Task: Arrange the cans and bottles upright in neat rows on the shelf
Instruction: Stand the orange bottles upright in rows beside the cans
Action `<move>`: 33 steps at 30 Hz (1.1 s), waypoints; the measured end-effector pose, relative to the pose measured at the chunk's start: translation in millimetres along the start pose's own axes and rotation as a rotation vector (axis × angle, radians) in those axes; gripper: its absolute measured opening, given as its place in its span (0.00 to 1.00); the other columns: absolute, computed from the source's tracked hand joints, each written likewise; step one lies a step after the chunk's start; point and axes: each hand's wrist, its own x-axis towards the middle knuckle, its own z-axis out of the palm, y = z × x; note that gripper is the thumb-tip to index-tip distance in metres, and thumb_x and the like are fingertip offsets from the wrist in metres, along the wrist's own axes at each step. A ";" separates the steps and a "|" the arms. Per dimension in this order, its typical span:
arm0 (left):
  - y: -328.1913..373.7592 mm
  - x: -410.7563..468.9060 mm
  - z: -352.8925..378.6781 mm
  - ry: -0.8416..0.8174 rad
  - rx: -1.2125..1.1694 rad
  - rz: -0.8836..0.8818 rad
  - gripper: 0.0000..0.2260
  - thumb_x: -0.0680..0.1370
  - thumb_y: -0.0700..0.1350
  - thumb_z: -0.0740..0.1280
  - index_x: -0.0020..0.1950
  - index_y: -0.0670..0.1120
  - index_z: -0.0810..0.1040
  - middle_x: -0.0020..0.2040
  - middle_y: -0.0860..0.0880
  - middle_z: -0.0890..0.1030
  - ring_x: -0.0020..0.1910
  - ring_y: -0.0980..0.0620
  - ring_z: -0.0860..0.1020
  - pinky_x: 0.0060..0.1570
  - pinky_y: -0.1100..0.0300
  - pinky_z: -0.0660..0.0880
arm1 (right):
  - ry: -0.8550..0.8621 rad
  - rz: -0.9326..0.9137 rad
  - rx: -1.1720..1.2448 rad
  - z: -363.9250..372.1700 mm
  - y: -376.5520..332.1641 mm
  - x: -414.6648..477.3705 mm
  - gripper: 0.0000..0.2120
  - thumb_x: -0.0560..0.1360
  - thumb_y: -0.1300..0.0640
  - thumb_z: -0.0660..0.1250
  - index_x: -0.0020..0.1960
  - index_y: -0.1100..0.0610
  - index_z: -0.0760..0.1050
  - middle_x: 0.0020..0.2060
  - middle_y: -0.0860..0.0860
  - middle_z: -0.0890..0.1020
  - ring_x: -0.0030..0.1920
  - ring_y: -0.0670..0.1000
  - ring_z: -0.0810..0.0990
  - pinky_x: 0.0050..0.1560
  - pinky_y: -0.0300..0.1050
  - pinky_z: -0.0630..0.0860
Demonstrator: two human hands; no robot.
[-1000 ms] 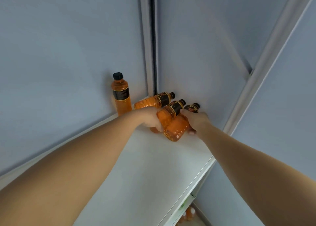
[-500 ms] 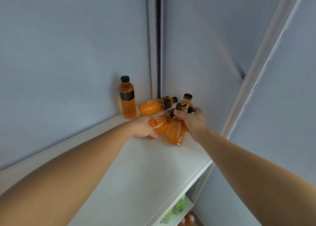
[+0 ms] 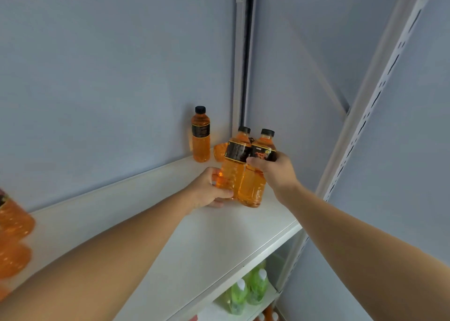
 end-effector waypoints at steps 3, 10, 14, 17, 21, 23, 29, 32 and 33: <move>1.8 -22.3 3.9 0.044 0.001 0.036 0.35 0.71 0.40 0.80 0.71 0.55 0.67 0.63 0.52 0.79 0.59 0.51 0.81 0.58 0.48 0.82 | -0.022 -0.058 -0.023 0.2 -4.5 -12.5 0.18 0.70 0.55 0.79 0.56 0.49 0.77 0.47 0.47 0.85 0.48 0.50 0.84 0.42 0.46 0.78; 3.8 -84.9 29.6 0.245 0.054 0.104 0.29 0.69 0.45 0.82 0.65 0.54 0.74 0.58 0.53 0.83 0.58 0.52 0.81 0.63 0.45 0.78 | -0.109 -0.200 -0.138 -3.3 -16.1 -53.9 0.26 0.67 0.51 0.81 0.62 0.47 0.74 0.50 0.43 0.83 0.48 0.45 0.82 0.40 0.39 0.74; 0.4 -129.6 42.6 0.381 0.052 0.102 0.31 0.67 0.46 0.83 0.65 0.54 0.73 0.57 0.52 0.82 0.57 0.51 0.81 0.62 0.44 0.78 | -0.165 -0.232 -0.155 -3.3 -19.5 -86.2 0.26 0.66 0.52 0.81 0.60 0.47 0.74 0.47 0.41 0.83 0.46 0.42 0.81 0.39 0.37 0.74; -5.7 -167.3 46.4 0.476 0.061 0.087 0.32 0.67 0.46 0.83 0.66 0.53 0.73 0.58 0.53 0.82 0.58 0.51 0.81 0.63 0.45 0.77 | -0.218 -0.250 -0.125 5.3 -21.4 -112.7 0.25 0.65 0.53 0.82 0.58 0.49 0.75 0.47 0.43 0.83 0.46 0.42 0.82 0.41 0.40 0.77; -20.4 -222.5 44.3 0.585 0.079 0.063 0.33 0.67 0.46 0.83 0.68 0.52 0.72 0.59 0.54 0.81 0.57 0.51 0.81 0.63 0.47 0.77 | -0.316 -0.270 -0.124 26.7 -19.5 -153.8 0.24 0.66 0.53 0.82 0.57 0.46 0.75 0.46 0.42 0.83 0.45 0.43 0.82 0.42 0.42 0.77; -27.4 -249.0 39.4 0.631 0.096 0.055 0.32 0.67 0.46 0.83 0.67 0.52 0.72 0.59 0.54 0.81 0.57 0.51 0.81 0.63 0.47 0.78 | -0.362 -0.287 -0.140 40.0 -20.0 -173.4 0.24 0.66 0.52 0.81 0.57 0.46 0.75 0.46 0.41 0.82 0.45 0.42 0.81 0.40 0.40 0.75; -49.7 -321.7 15.1 0.770 0.162 0.003 0.30 0.66 0.47 0.84 0.62 0.55 0.71 0.54 0.60 0.80 0.52 0.56 0.81 0.53 0.59 0.77 | -0.468 -0.333 -0.129 93.0 -25.6 -226.8 0.25 0.65 0.49 0.81 0.57 0.45 0.75 0.45 0.39 0.81 0.45 0.41 0.80 0.42 0.41 0.76; -63.8 -359.0 0.1 0.816 0.198 -0.022 0.30 0.66 0.49 0.84 0.59 0.59 0.70 0.51 0.63 0.79 0.45 0.68 0.79 0.41 0.72 0.71 | -0.507 -0.360 -0.127 122.3 -26.3 -256.6 0.24 0.65 0.48 0.81 0.54 0.41 0.72 0.42 0.36 0.80 0.43 0.38 0.79 0.39 0.36 0.72; -70.3 -371.1 -6.2 0.826 0.201 -0.025 0.30 0.66 0.48 0.84 0.60 0.59 0.70 0.51 0.62 0.80 0.44 0.70 0.79 0.39 0.74 0.72 | -0.519 -0.370 -0.129 132.8 -26.4 -267.4 0.23 0.65 0.48 0.81 0.52 0.40 0.71 0.42 0.36 0.79 0.42 0.37 0.78 0.38 0.34 0.71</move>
